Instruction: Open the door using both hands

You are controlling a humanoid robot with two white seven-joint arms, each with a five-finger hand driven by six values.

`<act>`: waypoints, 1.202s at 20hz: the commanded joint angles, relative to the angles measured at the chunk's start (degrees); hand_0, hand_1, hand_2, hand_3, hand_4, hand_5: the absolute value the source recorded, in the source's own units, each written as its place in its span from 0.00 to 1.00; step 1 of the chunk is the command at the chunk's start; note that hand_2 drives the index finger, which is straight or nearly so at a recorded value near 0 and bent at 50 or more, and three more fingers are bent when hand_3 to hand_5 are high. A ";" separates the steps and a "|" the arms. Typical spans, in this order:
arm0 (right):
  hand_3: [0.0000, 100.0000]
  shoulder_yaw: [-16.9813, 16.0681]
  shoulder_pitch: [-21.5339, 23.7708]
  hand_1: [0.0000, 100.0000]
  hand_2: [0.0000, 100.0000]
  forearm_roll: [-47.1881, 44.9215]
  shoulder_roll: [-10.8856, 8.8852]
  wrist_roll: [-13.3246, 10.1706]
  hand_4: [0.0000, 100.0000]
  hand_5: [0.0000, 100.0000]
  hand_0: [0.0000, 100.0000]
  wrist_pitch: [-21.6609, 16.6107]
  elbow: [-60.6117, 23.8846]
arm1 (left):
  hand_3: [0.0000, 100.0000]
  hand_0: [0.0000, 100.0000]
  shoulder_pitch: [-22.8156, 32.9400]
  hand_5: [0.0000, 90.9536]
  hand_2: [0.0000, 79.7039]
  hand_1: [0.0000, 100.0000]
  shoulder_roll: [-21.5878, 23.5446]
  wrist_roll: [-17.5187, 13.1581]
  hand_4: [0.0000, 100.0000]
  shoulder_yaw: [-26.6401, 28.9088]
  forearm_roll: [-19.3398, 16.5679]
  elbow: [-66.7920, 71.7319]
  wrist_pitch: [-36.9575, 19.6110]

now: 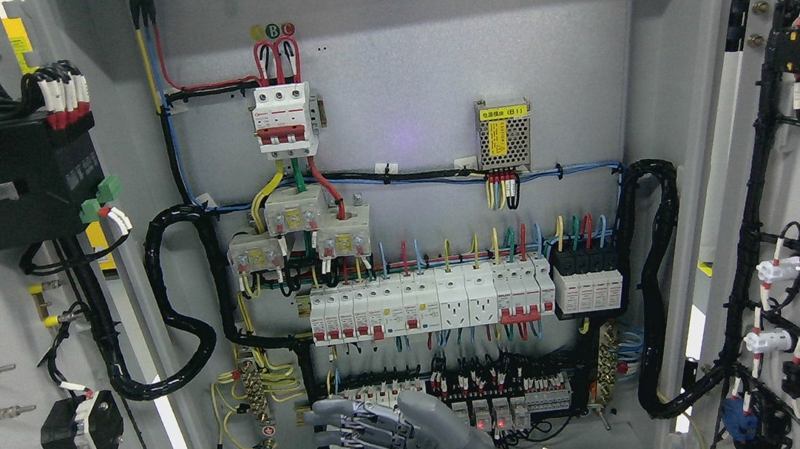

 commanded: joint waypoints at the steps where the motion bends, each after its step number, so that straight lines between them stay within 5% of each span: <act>1: 0.00 8.57 1.22 0.00 0.00 0.19 0.89 0.00 0.00 0.00 0.22 0.04 -3.41 | 0.00 0.00 -0.26 0.00 0.00 0.00 0.09 -0.03 0.00 1.76 0.00 -0.35 0.00; 9: 0.00 8.92 1.22 0.00 0.00 5.55 6.69 0.00 0.00 0.00 0.22 0.04 -3.06 | 0.00 0.00 -0.35 0.00 0.00 0.00 0.18 -0.03 0.00 1.76 0.00 -0.35 0.00; 24: 0.00 14.54 0.61 0.00 0.00 5.55 7.93 -0.17 0.00 0.00 0.22 0.04 -2.36 | 0.00 0.00 -1.23 0.00 0.00 0.00 0.53 -0.03 0.00 1.76 0.00 -0.35 0.00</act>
